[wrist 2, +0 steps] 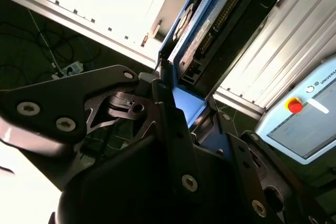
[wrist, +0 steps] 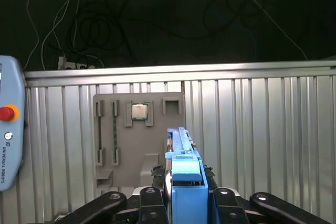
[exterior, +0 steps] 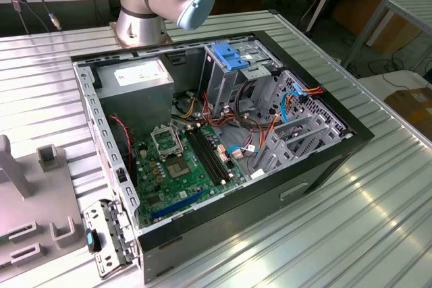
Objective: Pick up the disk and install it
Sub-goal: 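Pick up the disk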
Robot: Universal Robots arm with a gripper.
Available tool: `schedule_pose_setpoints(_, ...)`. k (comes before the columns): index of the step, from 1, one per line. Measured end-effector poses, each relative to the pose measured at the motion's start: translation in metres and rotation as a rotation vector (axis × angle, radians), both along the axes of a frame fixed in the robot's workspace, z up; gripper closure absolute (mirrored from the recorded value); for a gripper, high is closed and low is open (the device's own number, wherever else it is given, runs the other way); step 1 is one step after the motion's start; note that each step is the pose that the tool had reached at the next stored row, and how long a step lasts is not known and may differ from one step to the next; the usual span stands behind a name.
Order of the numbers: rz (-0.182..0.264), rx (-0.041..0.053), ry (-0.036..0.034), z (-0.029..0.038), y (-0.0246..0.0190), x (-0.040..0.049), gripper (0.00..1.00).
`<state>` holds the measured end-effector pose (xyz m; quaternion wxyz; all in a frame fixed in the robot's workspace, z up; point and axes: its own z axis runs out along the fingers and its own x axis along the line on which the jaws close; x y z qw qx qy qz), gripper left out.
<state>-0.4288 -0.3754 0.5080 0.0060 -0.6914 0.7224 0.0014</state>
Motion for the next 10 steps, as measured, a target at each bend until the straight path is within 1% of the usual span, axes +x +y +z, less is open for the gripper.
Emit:
schedule_pose_setpoints(4,0.000,0.0000,-0.0001,0.0000,0.0000,0.0115,0.63)
schedule_pose_setpoints(7,0.000,0.0000,0.0000,0.0000,0.0000,0.0173,0.63)
schedule_pose_setpoints(8,0.000,0.0000,0.0000,0.0000,0.0000,0.0218,0.63)
schedule_pose_setpoints(10,0.000,0.0000,0.0000,0.0000,0.0000,0.0245,0.63)
